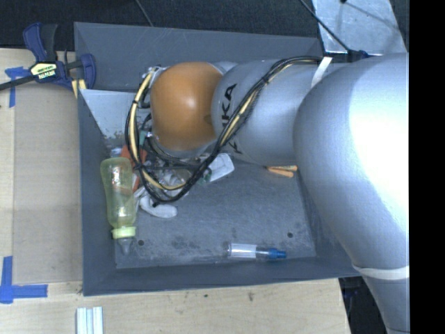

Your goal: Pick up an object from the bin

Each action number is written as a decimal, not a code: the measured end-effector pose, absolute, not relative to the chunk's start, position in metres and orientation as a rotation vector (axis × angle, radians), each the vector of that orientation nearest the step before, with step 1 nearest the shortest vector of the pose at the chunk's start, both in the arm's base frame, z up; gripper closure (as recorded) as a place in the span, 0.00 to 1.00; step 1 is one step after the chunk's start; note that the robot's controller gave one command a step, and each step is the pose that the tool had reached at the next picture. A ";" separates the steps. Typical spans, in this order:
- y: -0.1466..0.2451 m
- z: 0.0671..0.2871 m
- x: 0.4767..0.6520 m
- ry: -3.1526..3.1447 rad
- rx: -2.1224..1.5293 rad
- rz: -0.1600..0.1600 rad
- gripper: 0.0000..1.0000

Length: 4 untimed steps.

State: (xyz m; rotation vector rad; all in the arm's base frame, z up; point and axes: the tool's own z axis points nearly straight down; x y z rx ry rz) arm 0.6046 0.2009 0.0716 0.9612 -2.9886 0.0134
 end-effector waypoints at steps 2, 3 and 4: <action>0.201 0.094 0.601 -2.982 0.957 0.004 1.00; 0.202 0.116 0.603 -2.991 0.960 0.002 1.00; 0.203 0.129 0.604 -2.996 0.961 0.001 1.00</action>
Offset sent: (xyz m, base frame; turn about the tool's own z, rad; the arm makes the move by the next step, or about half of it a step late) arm 0.0000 -0.0001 0.0719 0.0000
